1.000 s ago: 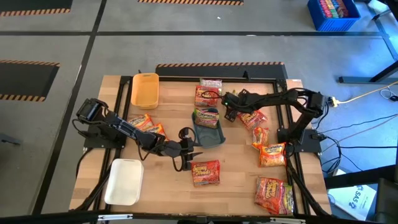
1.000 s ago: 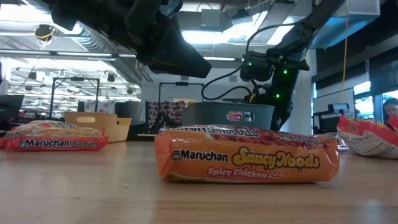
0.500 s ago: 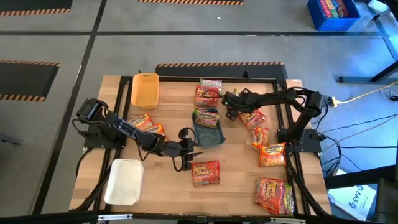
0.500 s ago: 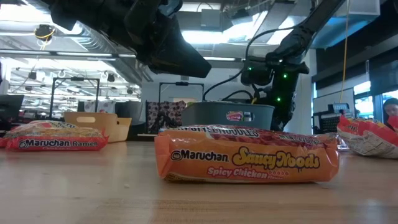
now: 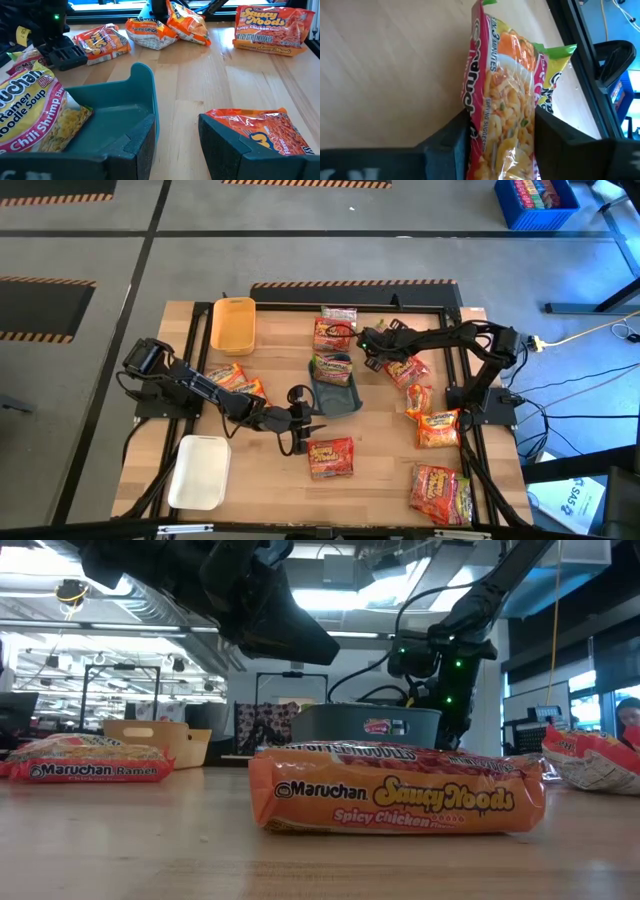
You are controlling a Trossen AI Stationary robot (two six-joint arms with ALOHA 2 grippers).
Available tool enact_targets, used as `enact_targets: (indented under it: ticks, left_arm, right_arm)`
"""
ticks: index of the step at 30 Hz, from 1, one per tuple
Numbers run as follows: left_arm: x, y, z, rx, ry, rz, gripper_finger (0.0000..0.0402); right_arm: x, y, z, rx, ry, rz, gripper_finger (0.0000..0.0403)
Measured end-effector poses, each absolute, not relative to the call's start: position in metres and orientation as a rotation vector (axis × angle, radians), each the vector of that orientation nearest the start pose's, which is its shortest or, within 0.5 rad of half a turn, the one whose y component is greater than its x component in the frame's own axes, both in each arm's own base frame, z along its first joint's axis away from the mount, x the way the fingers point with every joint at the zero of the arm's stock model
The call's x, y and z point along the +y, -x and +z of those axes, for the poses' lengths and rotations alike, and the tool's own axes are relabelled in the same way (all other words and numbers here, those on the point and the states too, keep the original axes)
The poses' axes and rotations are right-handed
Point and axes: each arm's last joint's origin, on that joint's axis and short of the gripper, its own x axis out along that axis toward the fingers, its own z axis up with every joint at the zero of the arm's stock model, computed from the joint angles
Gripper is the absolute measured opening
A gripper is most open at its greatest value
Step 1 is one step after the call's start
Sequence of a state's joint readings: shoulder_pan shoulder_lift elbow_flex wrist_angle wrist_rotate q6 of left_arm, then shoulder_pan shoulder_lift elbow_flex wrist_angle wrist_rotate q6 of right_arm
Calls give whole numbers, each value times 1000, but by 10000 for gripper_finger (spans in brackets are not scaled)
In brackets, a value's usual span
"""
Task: Sort Maruchan noodles
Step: Put the green noodles into the blue bin
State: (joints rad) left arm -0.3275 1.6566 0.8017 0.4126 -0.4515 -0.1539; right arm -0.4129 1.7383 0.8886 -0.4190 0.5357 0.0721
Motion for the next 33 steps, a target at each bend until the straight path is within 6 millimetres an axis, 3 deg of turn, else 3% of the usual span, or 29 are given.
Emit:
enact_targets:
  ticks: [11,26,33]
  left_arm:
    - [-95,-320,181,398,-16,153,143]
    - [-95,-320,182,391,-14,152,143]
    - [-95,-320,182,390,-13,154,143]
  right_arm:
    - [-130,-263,143,1269,-1,-828,136]
    - [-115,-236,205,1137,-70,-768,132]
    - [-83,-223,240,1024,-50,-692,132]
